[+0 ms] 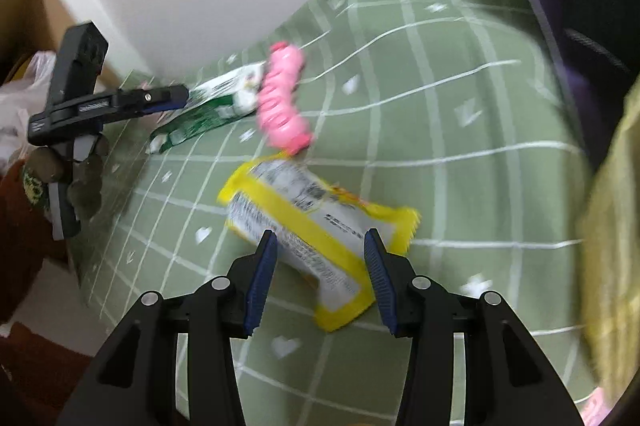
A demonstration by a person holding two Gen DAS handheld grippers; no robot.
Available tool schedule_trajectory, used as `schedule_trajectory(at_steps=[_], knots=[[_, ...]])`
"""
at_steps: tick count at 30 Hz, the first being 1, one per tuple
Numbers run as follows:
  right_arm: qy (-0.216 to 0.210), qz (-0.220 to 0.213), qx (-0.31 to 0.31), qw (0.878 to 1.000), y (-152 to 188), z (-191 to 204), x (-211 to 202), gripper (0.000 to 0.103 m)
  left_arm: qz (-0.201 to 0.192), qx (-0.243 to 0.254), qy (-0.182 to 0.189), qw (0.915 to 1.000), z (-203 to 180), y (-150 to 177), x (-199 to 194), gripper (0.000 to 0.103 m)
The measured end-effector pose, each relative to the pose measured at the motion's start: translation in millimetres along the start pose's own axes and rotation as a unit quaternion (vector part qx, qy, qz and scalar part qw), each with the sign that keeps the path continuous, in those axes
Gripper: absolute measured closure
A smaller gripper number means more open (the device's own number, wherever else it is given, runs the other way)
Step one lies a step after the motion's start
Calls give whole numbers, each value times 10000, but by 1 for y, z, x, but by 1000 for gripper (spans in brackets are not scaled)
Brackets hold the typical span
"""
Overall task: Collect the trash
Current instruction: 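Grasp the yellow snack bag with the right gripper while the left grasps the green-white milk carton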
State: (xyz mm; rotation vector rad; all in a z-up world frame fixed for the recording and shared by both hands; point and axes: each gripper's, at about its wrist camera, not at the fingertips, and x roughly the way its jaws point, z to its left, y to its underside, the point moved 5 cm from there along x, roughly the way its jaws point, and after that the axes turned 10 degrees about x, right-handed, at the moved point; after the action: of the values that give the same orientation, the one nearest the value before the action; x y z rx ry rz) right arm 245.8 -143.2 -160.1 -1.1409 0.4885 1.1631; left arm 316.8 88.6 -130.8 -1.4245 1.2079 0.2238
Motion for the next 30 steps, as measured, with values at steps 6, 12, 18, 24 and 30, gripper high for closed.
schedule_trajectory(at_steps=[6, 12, 18, 24, 30], knots=[[58, -109, -396, 9991, 7, 21, -5, 60, -393, 339, -782, 9956, 4, -27, -8, 55], [301, -78, -353, 9989, -1, 8, -13, 51, -26, -145, -1346, 9908, 41, -28, 9, 54], [184, -48, -646, 9977, -2, 5, -10, 51, 129, -318, -1032, 9941, 19, 8, 4, 54], [222, 72, -734, 9970, -16, 4, 13, 51, 183, -383, -584, 9974, -15, 34, -5, 54], [418, 185, -890, 9950, -3, 16, 23, 51, -80, -488, -649, 9967, -21, 28, -19, 54]])
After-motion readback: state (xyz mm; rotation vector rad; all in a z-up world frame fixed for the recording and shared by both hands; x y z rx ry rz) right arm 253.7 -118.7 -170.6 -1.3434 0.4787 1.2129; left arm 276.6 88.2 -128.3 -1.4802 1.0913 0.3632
